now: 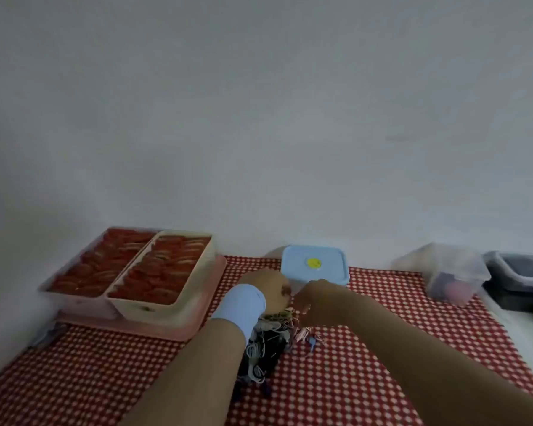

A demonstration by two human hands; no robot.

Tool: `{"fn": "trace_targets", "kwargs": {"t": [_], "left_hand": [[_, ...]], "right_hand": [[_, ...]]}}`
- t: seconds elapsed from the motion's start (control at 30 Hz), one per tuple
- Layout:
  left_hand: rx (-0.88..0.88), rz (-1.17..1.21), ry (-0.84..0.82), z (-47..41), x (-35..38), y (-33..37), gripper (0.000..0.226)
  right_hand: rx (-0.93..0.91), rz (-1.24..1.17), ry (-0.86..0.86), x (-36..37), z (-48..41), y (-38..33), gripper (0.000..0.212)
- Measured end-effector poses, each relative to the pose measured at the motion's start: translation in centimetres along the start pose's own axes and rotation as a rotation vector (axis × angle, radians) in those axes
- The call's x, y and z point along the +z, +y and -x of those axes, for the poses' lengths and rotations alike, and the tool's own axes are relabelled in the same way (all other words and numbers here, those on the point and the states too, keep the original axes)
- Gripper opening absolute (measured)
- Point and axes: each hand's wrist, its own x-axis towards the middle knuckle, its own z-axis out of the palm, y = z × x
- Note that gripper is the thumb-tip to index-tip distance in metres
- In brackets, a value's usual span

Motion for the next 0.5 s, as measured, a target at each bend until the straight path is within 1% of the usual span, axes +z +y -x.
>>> {"fn": "trace_targets", "kwargs": {"t": [0.07, 0.1, 0.17, 0.23, 0.3, 0.37, 0.43, 0.5], "left_hand": [[-0.007, 0.013, -0.046, -0.3, 1.5, -0.1, 0.021], [-0.003, 0.023, -0.065, -0.5, 2.2, -0.3, 0.019], [0.017, 0.028, -0.086, -0.7, 3.3, -0.8, 0.023], [0.035, -0.012, -0.083, -0.8, 4.6, -1.1, 0.03], [0.027, -0.031, -0.03, -0.8, 5.8, -1.2, 0.031], [0.005, -0.026, 0.054, -0.2, 6.9, -1.0, 0.032], [-0.017, -0.015, 0.134, 0.8, 8.1, -0.8, 0.038], [-0.025, -0.002, 0.208, 2.1, 8.9, -0.3, 0.047]], "right_hand": [[0.008, 0.077, -0.016, 1.6, -0.9, 0.1, 0.046], [0.007, 0.108, -0.021, 2.4, -1.2, 0.1, 0.047], [0.03, 0.129, -0.024, 3.6, -1.7, 0.3, 0.043], [0.042, 0.099, -0.02, 4.4, -1.8, 0.8, 0.035], [0.055, 0.025, 0.033, 5.2, -1.5, 1.3, 0.03], [0.061, -0.086, 0.13, 6.2, -0.4, 1.7, 0.026], [0.064, -0.237, 0.237, 7.3, 1.3, 1.8, 0.019], [0.075, -0.319, 0.347, 8.0, 3.0, 2.0, 0.014]]}}
